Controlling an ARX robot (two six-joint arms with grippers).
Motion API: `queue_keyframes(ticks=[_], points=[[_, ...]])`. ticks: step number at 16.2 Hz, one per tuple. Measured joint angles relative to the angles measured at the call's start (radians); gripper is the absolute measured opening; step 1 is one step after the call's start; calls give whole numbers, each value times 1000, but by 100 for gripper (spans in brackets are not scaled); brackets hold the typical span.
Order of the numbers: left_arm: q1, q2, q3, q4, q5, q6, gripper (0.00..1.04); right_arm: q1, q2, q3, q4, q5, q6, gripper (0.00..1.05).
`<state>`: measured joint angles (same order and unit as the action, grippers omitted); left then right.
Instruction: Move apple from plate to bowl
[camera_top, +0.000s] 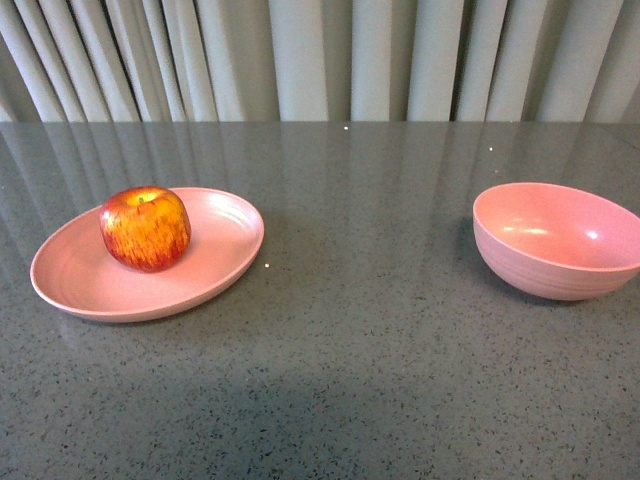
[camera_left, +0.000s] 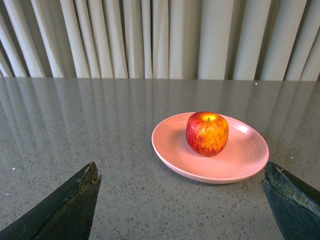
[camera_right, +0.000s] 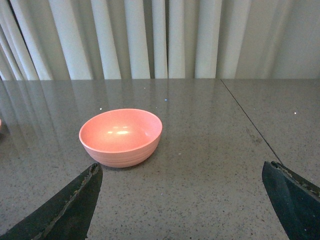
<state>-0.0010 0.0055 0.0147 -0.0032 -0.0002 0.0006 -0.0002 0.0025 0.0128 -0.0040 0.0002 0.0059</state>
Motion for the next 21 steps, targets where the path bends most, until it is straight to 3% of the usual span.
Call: queue_keyframes(ticks=[21], points=[[0,0,0,0,0,0,98,0,0,0,0,0,0,98]])
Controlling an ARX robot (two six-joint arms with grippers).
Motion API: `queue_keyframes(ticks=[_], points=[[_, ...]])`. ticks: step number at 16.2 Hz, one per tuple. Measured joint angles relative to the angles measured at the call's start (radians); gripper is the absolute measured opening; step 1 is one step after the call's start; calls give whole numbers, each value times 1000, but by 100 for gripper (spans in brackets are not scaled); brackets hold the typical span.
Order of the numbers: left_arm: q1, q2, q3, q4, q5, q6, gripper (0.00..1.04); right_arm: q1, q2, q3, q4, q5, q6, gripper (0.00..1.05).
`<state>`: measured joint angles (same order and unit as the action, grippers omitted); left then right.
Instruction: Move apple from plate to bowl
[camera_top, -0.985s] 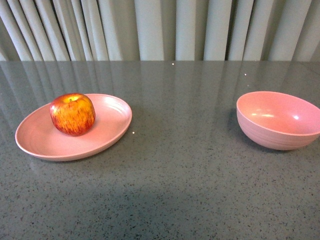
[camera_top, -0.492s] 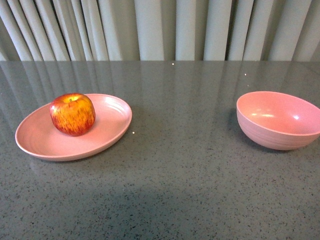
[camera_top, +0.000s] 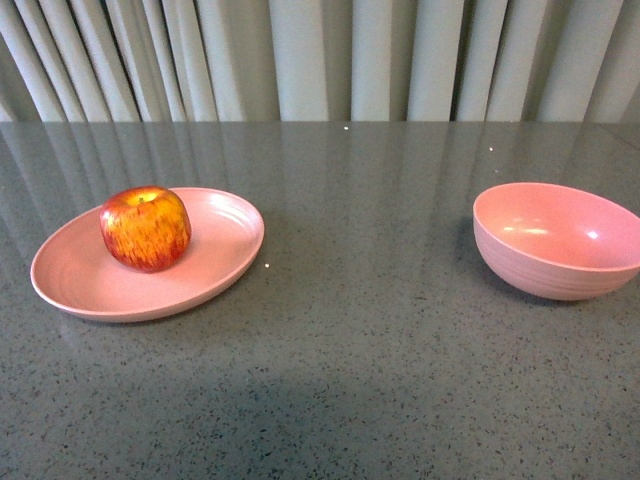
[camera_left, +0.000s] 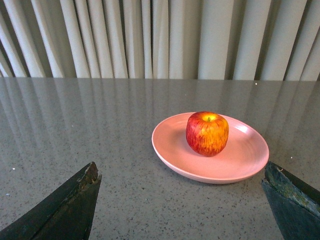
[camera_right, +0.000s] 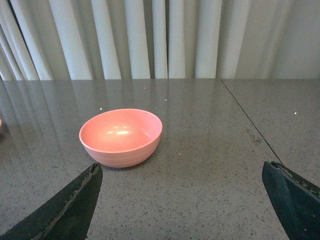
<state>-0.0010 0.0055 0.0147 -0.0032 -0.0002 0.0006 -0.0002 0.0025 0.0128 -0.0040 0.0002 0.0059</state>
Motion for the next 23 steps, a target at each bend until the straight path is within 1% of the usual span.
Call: queue_keyframes(ticks=[3,4,5,7,9,10,11,12,14,16,19,21,23], points=[[0,0,0,0,0,0,98,0,0,0,-2,1,0,98],[0,0,0,0,0,0,98,21,14,1,-13,51,34,98],[0,0,0,0,0,0,98,25,58,2,24,64,77,98],[0,0,0,0,0,0,98,-22,170,24,158,29,88,98],[0,0,0,0,0,0,98,-62,369,98,355,-21,86,98],[0,0,0,0,0,0,98,-68,502,156,451,-50,82,98],[0,0,0,0,0,0,98,-66,619,217,510,-72,78,98],[0,0,0,0,0,0,98,-63,755,303,537,-93,71,98],[0,0,0,0,0,0,98,-35,1010,481,466,-114,63,98],[0,0,0,0,0,0,98,0,1263,688,303,-106,46,98],[0,0,0,0,0,0,98,21,1521,921,94,-76,31,98],[0,0,0,0,0,0,98,21,1646,1007,-1,-55,26,98],[0,0,0,0,0,0,98,21,1721,1040,-39,-48,27,98]])
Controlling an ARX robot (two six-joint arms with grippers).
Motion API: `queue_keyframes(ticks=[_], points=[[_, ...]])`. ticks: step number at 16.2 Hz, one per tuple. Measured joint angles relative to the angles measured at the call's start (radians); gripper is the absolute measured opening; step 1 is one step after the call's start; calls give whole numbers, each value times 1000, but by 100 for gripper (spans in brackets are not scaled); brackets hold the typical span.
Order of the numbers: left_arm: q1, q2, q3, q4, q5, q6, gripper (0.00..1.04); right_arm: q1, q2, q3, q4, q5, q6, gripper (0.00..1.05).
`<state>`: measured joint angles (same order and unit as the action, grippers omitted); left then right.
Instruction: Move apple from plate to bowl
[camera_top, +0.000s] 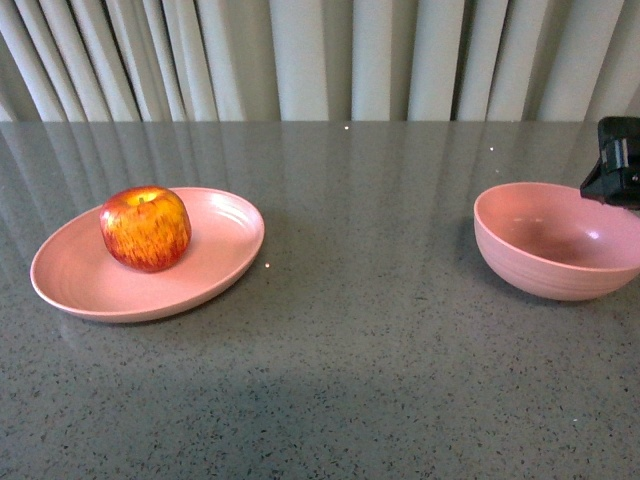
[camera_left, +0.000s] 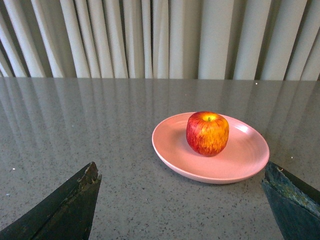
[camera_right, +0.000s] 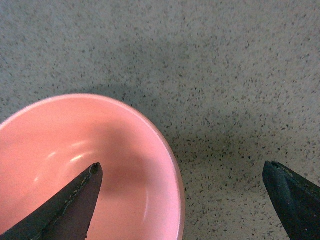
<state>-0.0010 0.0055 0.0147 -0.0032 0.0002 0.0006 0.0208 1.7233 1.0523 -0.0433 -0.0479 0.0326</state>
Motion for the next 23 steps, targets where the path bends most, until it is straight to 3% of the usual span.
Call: queue_keyframes(ticks=[6,15,19,23], points=[[0,0,0,0,0,0,98,6,79,0,-11,-7,24,97],[0,0,0,0,0,0,98,12,88,19,-38,-27,68,4],[0,0,0,0,0,0,98,11,64,27,-58,-37,79,3],[0,0,0,0,0,0,98,13,-93,26,-97,-111,81,3]])
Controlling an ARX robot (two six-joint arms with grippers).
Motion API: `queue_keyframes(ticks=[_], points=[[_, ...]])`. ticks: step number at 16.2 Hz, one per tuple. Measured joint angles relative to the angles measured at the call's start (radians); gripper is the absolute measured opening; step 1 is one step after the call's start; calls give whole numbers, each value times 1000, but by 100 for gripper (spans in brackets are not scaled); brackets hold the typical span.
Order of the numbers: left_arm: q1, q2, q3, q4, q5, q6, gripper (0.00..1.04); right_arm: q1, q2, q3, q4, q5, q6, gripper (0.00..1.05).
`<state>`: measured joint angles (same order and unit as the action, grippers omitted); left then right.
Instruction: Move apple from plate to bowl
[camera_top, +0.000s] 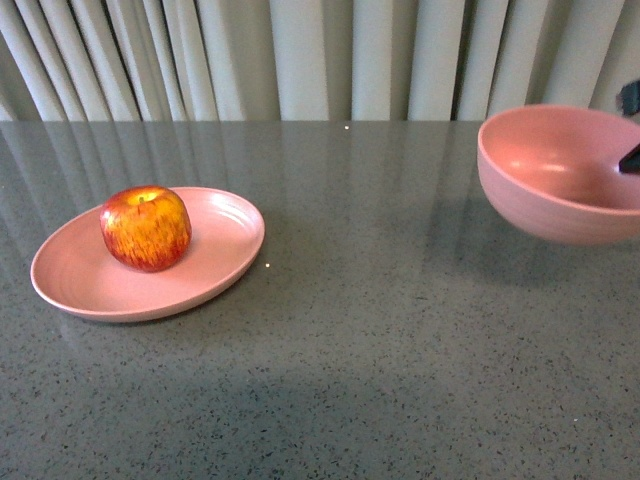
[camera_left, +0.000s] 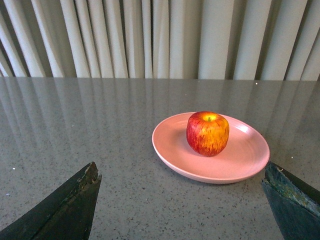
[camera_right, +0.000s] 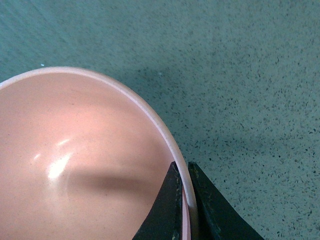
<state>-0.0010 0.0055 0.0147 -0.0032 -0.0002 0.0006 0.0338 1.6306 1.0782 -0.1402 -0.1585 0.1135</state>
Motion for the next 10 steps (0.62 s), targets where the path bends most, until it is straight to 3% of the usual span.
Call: queue_keyframes(ticks=[2,3,4,10], points=[[0,0,0,0,0,0,98,26,-67,22,-28,-23,10,3],[0,0,0,0,0,0,98,87,-83,60,-42,-24,18,3],[0,0,0,0,0,0,98,228,-5,105,-43,4,41,3],[0,0,0,0,0,0,98,295,114,158,-39,32,70,3]])
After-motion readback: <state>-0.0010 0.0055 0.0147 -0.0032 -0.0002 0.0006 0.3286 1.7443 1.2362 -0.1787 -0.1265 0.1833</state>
